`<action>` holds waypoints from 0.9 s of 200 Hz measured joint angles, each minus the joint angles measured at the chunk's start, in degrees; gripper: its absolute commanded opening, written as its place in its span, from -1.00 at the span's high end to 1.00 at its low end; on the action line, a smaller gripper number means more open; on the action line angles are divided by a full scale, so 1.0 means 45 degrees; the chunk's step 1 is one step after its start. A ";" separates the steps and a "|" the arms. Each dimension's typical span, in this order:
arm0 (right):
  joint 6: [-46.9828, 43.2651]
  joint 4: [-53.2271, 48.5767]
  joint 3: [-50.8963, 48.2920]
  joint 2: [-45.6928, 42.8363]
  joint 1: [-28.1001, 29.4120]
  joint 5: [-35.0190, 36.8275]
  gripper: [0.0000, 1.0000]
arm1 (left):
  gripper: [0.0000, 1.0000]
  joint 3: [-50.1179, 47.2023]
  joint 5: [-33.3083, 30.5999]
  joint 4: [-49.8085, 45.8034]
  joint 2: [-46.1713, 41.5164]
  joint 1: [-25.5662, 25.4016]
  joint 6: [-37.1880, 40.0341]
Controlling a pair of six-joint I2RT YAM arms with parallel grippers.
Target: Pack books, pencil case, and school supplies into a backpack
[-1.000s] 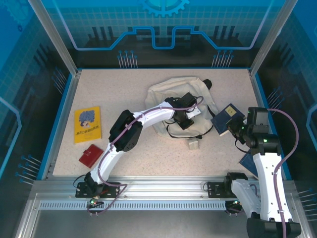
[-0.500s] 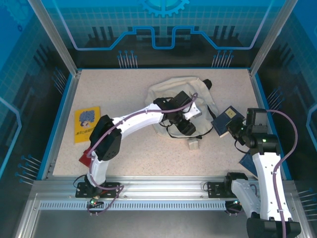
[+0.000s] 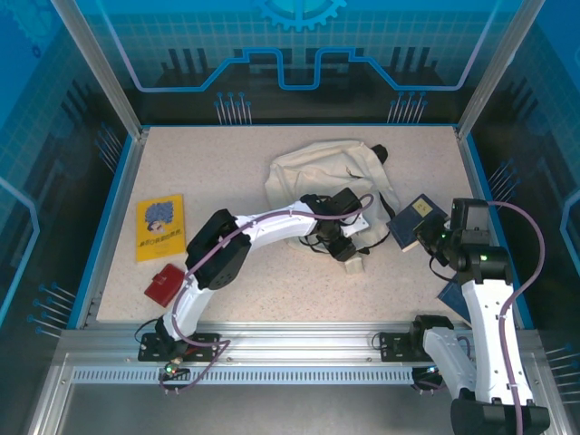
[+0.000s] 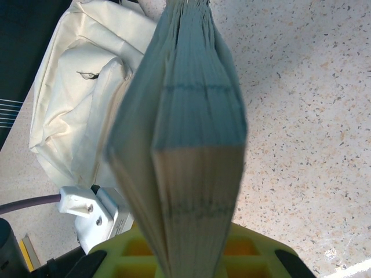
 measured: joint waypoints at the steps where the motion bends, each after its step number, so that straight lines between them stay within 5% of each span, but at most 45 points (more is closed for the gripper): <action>1: 0.0000 -0.0005 0.0000 -0.0010 0.0000 0.0000 0.93 | 0.29 0.0010 -0.0019 0.0005 0.0005 0.0000 0.0015; 79: 0.0000 -0.0005 0.0000 -0.0068 0.0000 0.0000 0.93 | 0.93 0.0622 -0.0680 0.0010 0.0044 0.0073 0.0112; 180: -0.0374 -0.1103 0.0427 -0.0651 0.0000 -0.0189 0.96 | 1.00 0.0471 0.0024 0.0539 -0.2186 0.1700 -0.0976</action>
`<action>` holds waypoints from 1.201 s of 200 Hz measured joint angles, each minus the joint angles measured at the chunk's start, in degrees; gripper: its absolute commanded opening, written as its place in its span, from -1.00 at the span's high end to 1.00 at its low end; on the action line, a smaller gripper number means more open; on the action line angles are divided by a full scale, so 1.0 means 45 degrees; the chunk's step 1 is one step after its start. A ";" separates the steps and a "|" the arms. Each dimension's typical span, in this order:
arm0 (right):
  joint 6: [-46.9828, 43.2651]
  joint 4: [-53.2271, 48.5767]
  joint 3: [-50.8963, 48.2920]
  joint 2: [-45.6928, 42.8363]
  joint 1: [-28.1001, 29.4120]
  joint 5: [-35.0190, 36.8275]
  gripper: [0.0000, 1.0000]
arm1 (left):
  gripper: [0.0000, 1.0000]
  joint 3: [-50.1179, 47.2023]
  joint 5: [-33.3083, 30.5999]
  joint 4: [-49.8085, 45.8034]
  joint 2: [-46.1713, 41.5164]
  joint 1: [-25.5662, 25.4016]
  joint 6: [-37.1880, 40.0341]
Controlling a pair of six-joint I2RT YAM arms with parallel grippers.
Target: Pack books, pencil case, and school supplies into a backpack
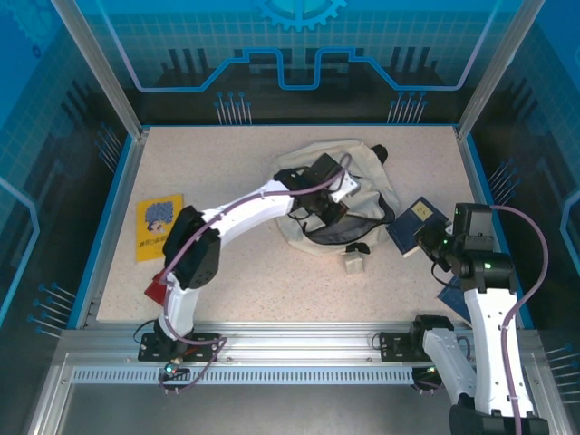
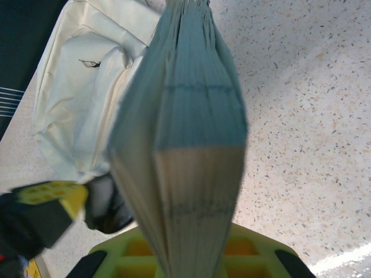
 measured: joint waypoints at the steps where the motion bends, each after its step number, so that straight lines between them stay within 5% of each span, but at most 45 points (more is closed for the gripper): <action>1: -0.0019 -0.0044 0.0034 -0.0019 0.0000 -0.0005 0.96 | 1.00 -0.0015 0.0000 0.0039 -0.0073 0.0034 -0.0029; 46: -0.0559 -0.1219 0.0913 -0.0427 0.0000 -0.0248 1.00 | 1.00 -0.0549 -0.0578 0.1166 -0.1768 0.1030 -0.1613; 93: -0.0777 -0.1151 0.0724 -0.0330 0.0126 -0.3337 1.00 | 1.00 -0.0792 -0.0908 0.2123 -0.2419 0.1209 -0.2895; 129: 0.0073 0.0612 -0.0724 0.0267 0.2045 -0.5071 1.00 | 1.00 -0.0792 -0.0903 0.2628 -0.2628 0.1209 -0.3458; 172: 0.1506 0.3861 -0.2030 0.1860 0.3672 -0.5168 1.00 | 1.00 -0.0801 -0.0903 0.2851 -0.2701 0.1209 -0.3750; 240: 0.2220 0.4104 -0.1282 0.1292 0.2327 -0.4512 1.00 | 1.00 -0.1851 -0.0442 0.2977 -0.3623 0.1209 -0.3551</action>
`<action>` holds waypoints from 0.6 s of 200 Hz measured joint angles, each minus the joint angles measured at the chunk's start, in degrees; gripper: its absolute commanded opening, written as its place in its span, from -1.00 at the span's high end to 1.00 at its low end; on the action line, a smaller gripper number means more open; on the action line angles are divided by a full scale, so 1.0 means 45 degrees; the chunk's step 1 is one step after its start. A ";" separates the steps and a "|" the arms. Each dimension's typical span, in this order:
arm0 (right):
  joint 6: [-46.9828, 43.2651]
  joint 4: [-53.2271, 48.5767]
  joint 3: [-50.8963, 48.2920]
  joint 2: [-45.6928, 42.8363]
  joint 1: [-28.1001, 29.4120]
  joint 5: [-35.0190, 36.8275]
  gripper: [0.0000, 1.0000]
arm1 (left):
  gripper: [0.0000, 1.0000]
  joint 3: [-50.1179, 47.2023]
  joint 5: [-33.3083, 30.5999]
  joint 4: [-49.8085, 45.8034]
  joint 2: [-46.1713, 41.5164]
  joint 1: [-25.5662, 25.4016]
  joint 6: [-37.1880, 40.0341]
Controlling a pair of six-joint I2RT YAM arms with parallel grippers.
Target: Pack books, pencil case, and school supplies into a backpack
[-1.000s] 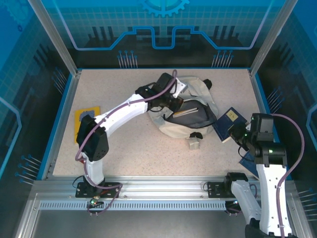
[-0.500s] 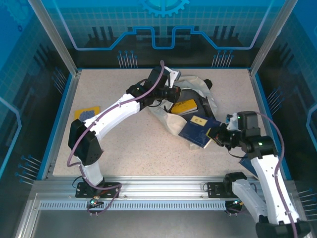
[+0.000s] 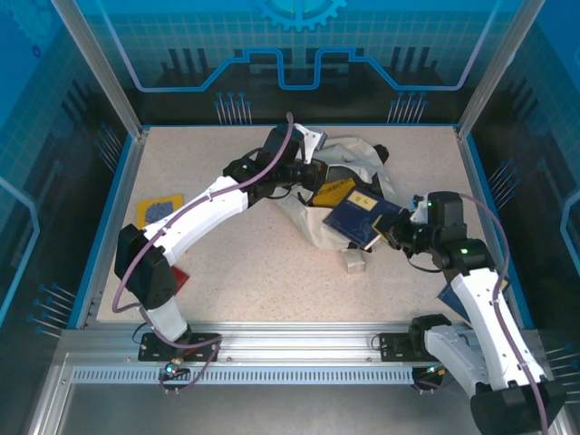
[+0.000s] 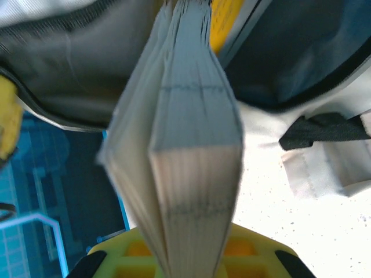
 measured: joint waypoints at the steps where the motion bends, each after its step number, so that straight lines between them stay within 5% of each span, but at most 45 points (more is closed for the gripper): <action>1: -0.0010 -0.0039 0.0039 -0.0015 -0.0029 0.0010 1.00 | 1.00 -0.0010 0.0010 0.0010 -0.0005 0.0000 0.0005; 42: 0.0068 -0.0277 0.0476 -0.0301 -0.0505 0.0151 1.00 | 1.00 -0.0573 0.1098 0.0291 -0.0112 0.0000 0.0214; 120: 0.3560 0.4469 -0.2035 0.1341 0.0053 0.1214 1.00 | 1.00 -0.0806 0.1880 0.0933 -0.0112 0.0000 -0.0053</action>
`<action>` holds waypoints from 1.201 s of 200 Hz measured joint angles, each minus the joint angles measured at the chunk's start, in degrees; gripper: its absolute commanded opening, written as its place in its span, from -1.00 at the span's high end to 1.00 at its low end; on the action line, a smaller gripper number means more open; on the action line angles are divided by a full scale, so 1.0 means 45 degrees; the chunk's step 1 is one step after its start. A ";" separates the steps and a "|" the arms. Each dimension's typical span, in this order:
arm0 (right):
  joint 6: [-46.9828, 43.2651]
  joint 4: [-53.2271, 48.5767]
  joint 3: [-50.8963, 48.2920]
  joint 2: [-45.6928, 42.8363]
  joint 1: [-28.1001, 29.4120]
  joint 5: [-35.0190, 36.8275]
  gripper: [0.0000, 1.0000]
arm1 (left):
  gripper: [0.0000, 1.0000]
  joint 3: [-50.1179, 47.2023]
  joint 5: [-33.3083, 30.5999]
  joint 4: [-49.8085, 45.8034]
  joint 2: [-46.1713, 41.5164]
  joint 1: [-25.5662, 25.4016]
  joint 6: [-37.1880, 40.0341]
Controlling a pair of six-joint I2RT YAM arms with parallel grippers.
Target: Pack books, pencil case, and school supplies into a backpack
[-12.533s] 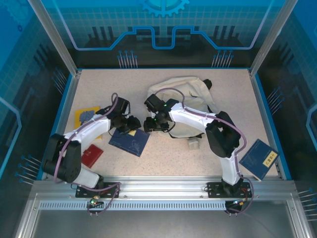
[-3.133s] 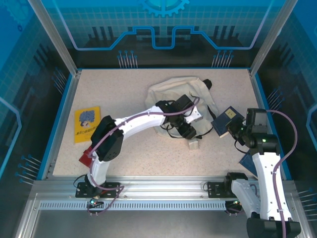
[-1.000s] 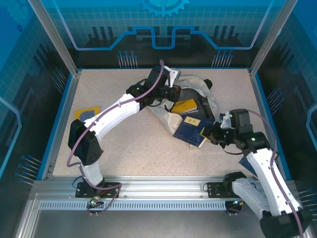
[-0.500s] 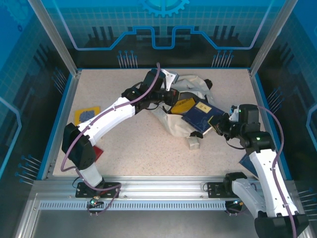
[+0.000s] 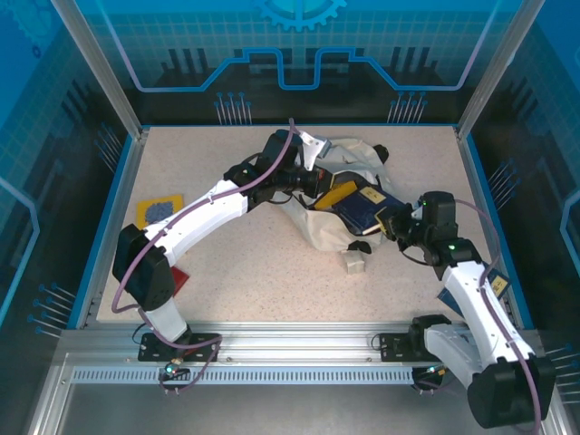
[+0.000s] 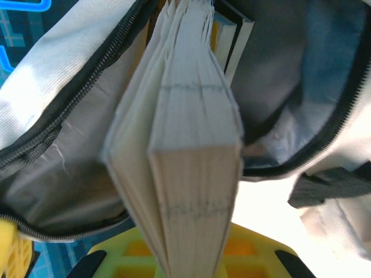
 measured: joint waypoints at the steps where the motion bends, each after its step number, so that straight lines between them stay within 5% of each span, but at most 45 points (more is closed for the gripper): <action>1: 0.0044 0.0092 0.0000 0.0058 0.0044 0.0015 1.00 | 1.00 -0.0005 0.0010 0.0010 0.0000 0.0000 -0.0005; 155: 0.2195 0.6426 0.1253 0.7902 0.2322 0.1661 0.85 | 1.00 -0.0019 -0.0097 0.0253 0.0000 0.0000 -0.0413; 192: 0.2229 0.7101 0.3512 1.0443 0.2492 0.1569 0.53 | 1.00 -0.0019 -0.0223 0.0214 0.0000 0.0000 -0.0418; 240: 0.2317 0.6241 0.4595 1.1458 0.2608 0.0962 -0.52 | 1.00 0.0010 -0.0583 -0.0010 0.0000 0.0010 -0.0418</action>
